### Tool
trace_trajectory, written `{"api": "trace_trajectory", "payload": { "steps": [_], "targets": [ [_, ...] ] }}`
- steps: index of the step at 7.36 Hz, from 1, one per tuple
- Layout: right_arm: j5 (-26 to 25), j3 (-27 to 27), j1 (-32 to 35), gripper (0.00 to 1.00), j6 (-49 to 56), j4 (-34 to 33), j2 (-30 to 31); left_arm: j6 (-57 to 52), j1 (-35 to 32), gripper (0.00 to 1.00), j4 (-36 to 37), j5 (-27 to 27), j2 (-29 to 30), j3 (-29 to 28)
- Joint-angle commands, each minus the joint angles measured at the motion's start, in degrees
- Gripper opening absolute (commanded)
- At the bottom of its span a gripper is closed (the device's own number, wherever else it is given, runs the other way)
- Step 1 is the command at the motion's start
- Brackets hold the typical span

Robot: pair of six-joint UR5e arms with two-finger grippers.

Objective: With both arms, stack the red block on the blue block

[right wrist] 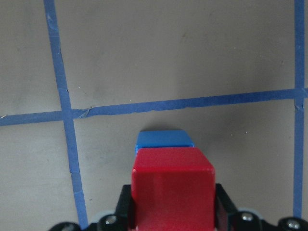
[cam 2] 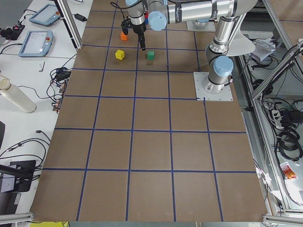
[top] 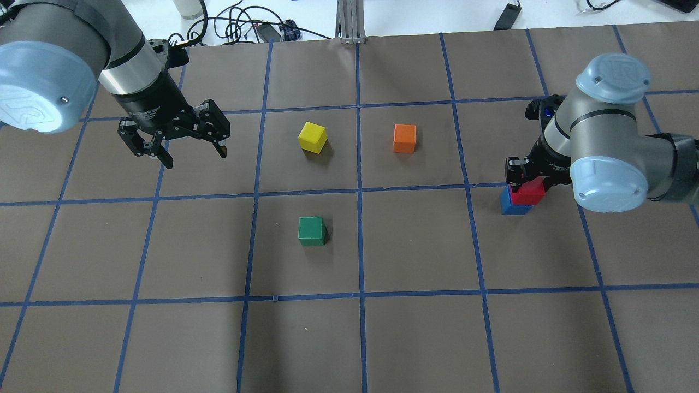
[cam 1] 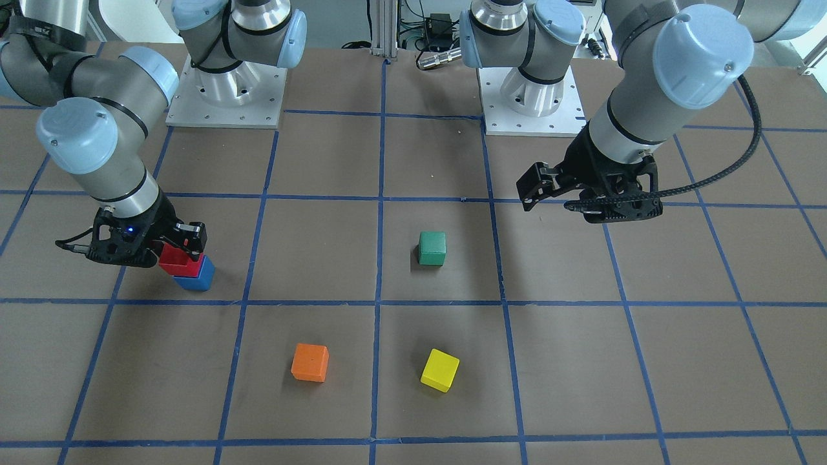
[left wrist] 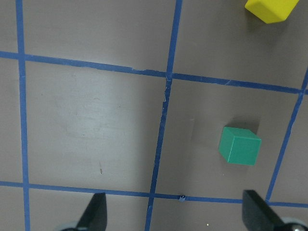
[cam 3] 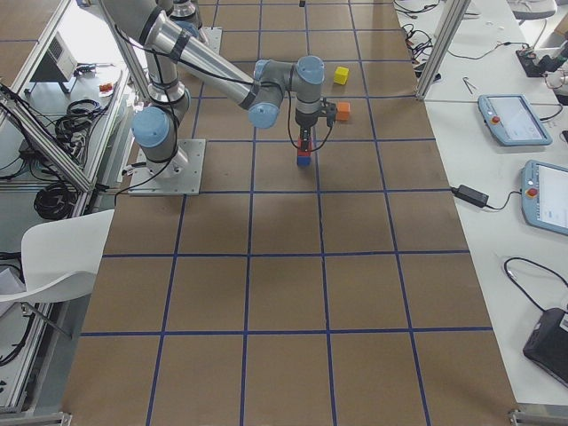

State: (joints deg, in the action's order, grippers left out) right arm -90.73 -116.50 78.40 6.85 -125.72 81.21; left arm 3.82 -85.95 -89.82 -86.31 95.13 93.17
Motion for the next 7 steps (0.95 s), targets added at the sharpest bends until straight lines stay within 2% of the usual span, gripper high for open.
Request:
{"api": "trace_trajectory", "payload": {
  "steps": [1, 3, 4, 5, 7],
  "targets": [
    [0.0, 0.0, 0.0, 0.98, 0.0, -0.1, -0.3, 0.0, 0.0, 1.0, -0.1, 0.0, 0.0, 0.1],
    [0.0, 2.1, 0.2, 1.0, -0.1, 0.2, 0.3, 0.0, 0.0, 1.0, 0.0, 0.0, 0.0, 0.0],
    [-0.3, 6.7, 1.4, 1.0, -0.1, 2.4, 0.4, 0.0, 0.0, 1.0, 0.0, 0.0, 0.1, -0.1],
    [-0.2, 13.6, 2.8, 1.0, -0.3, 11.1, -0.2, 0.0, 0.0, 1.0, 0.0, 0.0, 0.1, 0.0],
    [0.1, 23.7, 4.4, 1.0, -2.5, 21.9, -1.7, 0.0, 0.0, 1.0, -0.1, -0.2, -0.5, -0.4]
  ]
}}
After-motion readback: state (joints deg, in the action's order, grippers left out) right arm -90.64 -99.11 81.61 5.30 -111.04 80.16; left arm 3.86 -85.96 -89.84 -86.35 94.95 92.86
